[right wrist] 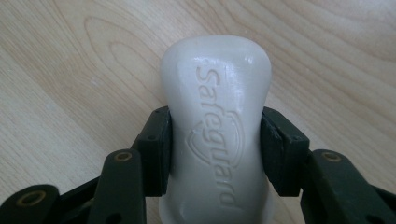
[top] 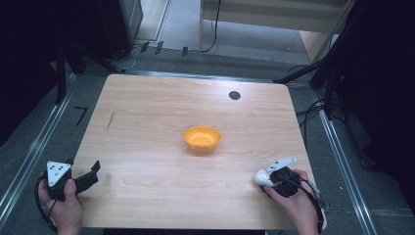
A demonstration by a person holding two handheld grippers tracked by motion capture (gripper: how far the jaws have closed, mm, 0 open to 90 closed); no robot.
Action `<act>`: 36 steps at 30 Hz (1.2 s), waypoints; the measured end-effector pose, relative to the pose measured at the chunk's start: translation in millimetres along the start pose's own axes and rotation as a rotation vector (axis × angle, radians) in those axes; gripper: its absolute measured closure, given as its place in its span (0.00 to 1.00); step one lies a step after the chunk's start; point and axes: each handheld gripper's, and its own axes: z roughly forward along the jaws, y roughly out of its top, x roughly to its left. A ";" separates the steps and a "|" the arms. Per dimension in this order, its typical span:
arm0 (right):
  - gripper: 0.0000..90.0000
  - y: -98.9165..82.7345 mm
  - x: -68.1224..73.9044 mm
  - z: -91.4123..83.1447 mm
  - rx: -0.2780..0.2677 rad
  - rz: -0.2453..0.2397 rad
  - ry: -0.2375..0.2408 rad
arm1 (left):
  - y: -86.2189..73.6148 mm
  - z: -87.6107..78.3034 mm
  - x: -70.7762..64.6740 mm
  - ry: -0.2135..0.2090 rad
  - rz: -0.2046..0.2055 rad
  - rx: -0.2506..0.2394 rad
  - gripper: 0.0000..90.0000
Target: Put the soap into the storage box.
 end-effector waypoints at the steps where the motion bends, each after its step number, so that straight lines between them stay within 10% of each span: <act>1: 0.57 1.3 -0.1 -0.8 -0.002 -0.004 -0.001 | 0.0 0.0 0.0 0.001 0.000 -0.001 0.15; 36: 0.57 63.1 -10.2 -6.3 -0.069 -0.157 -0.001 | 0.0 0.3 0.5 -0.001 -0.006 -0.001 0.15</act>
